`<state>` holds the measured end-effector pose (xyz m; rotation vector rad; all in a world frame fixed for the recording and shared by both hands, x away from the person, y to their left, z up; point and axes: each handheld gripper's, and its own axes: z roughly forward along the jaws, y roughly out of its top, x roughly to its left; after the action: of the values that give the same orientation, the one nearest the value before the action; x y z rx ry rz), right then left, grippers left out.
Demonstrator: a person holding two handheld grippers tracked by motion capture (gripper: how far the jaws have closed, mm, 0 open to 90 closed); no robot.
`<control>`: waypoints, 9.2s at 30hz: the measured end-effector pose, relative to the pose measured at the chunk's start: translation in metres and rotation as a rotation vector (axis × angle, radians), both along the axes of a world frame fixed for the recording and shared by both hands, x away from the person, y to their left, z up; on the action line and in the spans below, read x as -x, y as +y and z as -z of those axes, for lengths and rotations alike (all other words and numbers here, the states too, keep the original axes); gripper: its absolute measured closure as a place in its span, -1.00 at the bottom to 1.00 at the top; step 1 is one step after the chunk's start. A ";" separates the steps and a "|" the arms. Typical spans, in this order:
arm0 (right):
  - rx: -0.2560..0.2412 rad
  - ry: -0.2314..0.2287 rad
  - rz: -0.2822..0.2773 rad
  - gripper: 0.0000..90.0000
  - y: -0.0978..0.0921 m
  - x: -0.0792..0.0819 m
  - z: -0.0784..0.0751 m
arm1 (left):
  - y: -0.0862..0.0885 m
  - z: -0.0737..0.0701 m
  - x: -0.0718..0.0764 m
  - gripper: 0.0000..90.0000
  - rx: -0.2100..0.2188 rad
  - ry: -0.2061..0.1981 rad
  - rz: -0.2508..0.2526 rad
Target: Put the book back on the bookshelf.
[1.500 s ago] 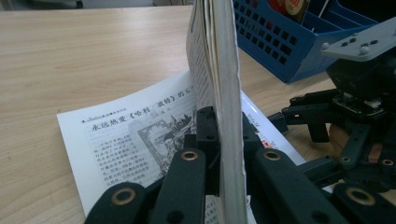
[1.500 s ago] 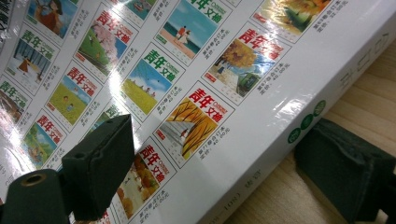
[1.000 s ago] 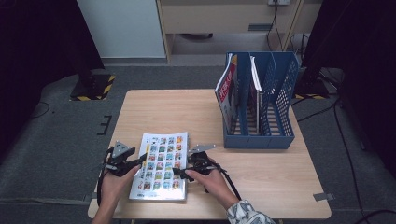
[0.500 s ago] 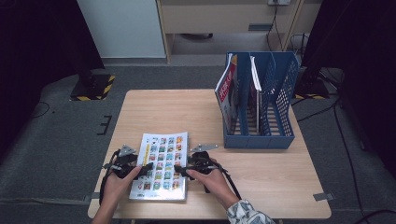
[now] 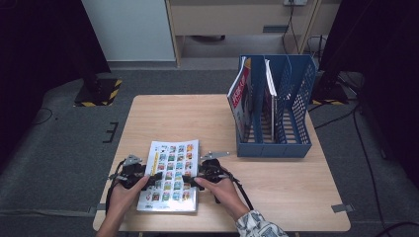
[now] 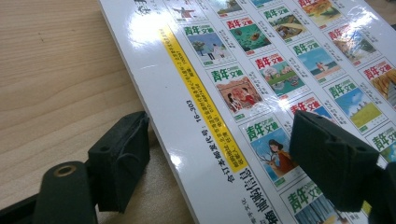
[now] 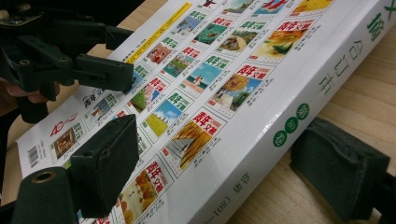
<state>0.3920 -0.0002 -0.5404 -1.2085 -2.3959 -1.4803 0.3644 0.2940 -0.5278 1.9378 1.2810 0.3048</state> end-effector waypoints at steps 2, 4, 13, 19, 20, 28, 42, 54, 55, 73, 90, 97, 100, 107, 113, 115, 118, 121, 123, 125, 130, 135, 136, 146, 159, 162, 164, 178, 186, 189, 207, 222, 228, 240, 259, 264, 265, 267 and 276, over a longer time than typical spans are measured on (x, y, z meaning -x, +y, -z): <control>0.001 0.008 -0.003 -0.65 0.000 -0.001 -0.001 | -0.001 0.000 0.000 -0.58 -0.003 -0.003 -0.003; 0.004 0.017 -0.013 -0.59 -0.001 -0.004 -0.002 | -0.002 0.000 0.001 -0.58 -0.003 -0.004 -0.009; 0.008 0.025 -0.033 -0.47 0.000 -0.010 -0.003 | -0.004 0.001 0.000 -0.59 0.001 -0.007 -0.009; 0.008 0.014 -0.029 -0.42 0.000 -0.013 -0.009 | -0.006 0.001 0.000 -0.61 0.000 -0.007 -0.010; 0.007 0.007 -0.027 -0.40 0.001 -0.013 -0.010 | -0.006 0.001 -0.001 -0.61 -0.002 -0.009 -0.006; 0.022 -0.004 -0.033 -0.37 0.005 -0.017 -0.017 | -0.010 0.001 -0.001 -0.62 0.004 -0.007 -0.018; 0.036 0.000 -0.007 -0.37 0.013 -0.023 -0.022 | -0.022 0.002 0.000 -0.62 0.011 -0.019 -0.002; 0.038 0.015 0.025 -0.36 0.020 -0.030 -0.022 | -0.028 0.003 0.002 -0.62 0.019 -0.018 -0.040; 0.042 0.018 0.030 -0.36 0.021 -0.031 -0.023 | -0.029 0.003 0.002 -0.61 0.018 -0.017 -0.042; 0.077 0.047 0.135 0.46 0.025 -0.046 -0.035 | -0.033 0.000 0.001 -0.61 0.019 -0.017 -0.057; 0.129 -0.164 0.103 0.55 0.029 -0.044 -0.069 | -0.026 -0.001 -0.002 -0.83 0.000 -0.015 0.054; 0.132 -0.227 0.102 0.56 0.029 -0.043 -0.077 | -0.029 0.002 -0.002 -0.82 0.020 0.012 0.076; 0.130 -0.237 0.101 0.56 0.029 -0.042 -0.080 | -0.028 0.002 -0.002 -0.72 0.041 0.014 0.082; 0.120 -0.282 0.090 0.57 0.030 -0.040 -0.085 | -0.024 0.003 -0.003 -0.44 0.117 0.033 0.098; 0.101 -0.322 0.072 0.58 0.032 -0.036 -0.093 | -0.013 0.006 -0.009 0.00 0.207 0.075 0.069; 0.101 -0.330 0.061 0.58 0.033 -0.035 -0.094 | -0.011 0.006 -0.010 0.12 0.220 0.078 0.056; 0.097 -0.346 0.058 0.59 0.034 -0.034 -0.095 | -0.008 0.002 -0.009 0.44 0.224 0.056 0.032; 0.090 -0.360 0.053 0.59 0.031 -0.034 -0.096 | -0.008 0.002 -0.008 0.58 0.221 0.042 0.028; 0.088 -0.366 0.053 0.59 0.031 -0.034 -0.096 | -0.008 0.001 -0.009 0.64 0.227 0.041 0.024; 0.086 -0.375 0.050 0.59 0.030 -0.034 -0.097 | -0.008 0.000 -0.009 0.70 0.228 0.037 0.018; 0.066 -0.402 0.048 0.60 0.028 -0.033 -0.100 | -0.007 -0.004 -0.010 0.81 0.210 0.006 0.020; 0.051 -0.401 0.029 0.60 0.028 -0.032 -0.101 | -0.009 -0.007 -0.009 0.83 0.184 -0.009 0.020; 0.050 -0.400 0.028 0.60 0.027 -0.032 -0.101 | -0.010 -0.007 -0.008 0.83 0.180 -0.013 0.022; 0.031 -0.361 -0.008 0.54 0.024 -0.033 -0.103 | -0.009 -0.015 -0.005 0.92 0.205 -0.070 0.010; 0.191 -0.369 0.003 0.63 0.043 -0.036 -0.091 | -0.019 -0.014 -0.007 0.58 0.109 -0.050 -0.030; 0.180 -0.370 0.007 0.63 0.041 -0.036 -0.093 | -0.023 -0.012 -0.007 0.26 0.067 -0.057 -0.025; 0.178 -0.379 0.004 0.63 0.041 -0.035 -0.093 | -0.025 -0.011 -0.008 0.02 0.078 -0.063 -0.024; 0.110 -0.454 0.026 0.63 0.036 -0.032 -0.105 | -0.027 0.004 -0.014 -0.69 0.145 0.004 0.034; 0.070 -0.500 0.031 0.63 0.035 -0.031 -0.116 | -0.026 0.007 -0.016 -0.39 0.240 0.053 0.078; 0.071 -0.499 0.026 0.63 0.036 -0.031 -0.116 | -0.024 0.007 -0.016 -0.19 0.246 0.063 0.091; 0.036 -0.549 -0.007 0.64 0.028 -0.028 -0.121 | -0.012 -0.008 -0.015 0.52 0.264 -0.007 0.045; -0.008 -0.549 -0.015 0.60 0.013 -0.027 -0.126 | -0.016 -0.025 -0.011 0.54 0.097 -0.178 0.027; -0.009 -0.548 -0.017 0.62 0.007 -0.028 -0.127 | -0.018 -0.028 -0.011 0.55 0.068 -0.206 0.036; -0.037 -0.559 -0.018 0.61 0.005 -0.031 -0.130 | -0.013 -0.034 -0.016 0.57 0.039 -0.261 0.026; -0.074 -0.556 -0.071 0.37 0.001 -0.029 -0.121 | -0.017 -0.037 -0.010 0.58 0.011 -0.306 0.050; -0.079 -0.546 -0.075 0.37 0.003 -0.030 -0.115 | -0.018 -0.038 -0.010 0.58 0.010 -0.312 0.055; -0.088 -0.545 -0.069 0.37 0.002 -0.031 -0.114 | -0.018 -0.038 -0.010 0.58 0.010 -0.312 0.055; -0.085 -0.553 -0.059 0.40 0.002 -0.030 -0.114 | -0.018 -0.038 -0.010 0.58 0.010 -0.312 0.054; -0.106 -0.555 -0.044 0.45 0.007 -0.031 -0.117 | -0.018 -0.038 -0.009 0.58 0.009 -0.317 0.059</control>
<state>0.4233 0.0065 -0.4235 -0.7879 -2.5822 -2.1228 0.3738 0.2758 -0.4897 1.8286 1.0143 0.5513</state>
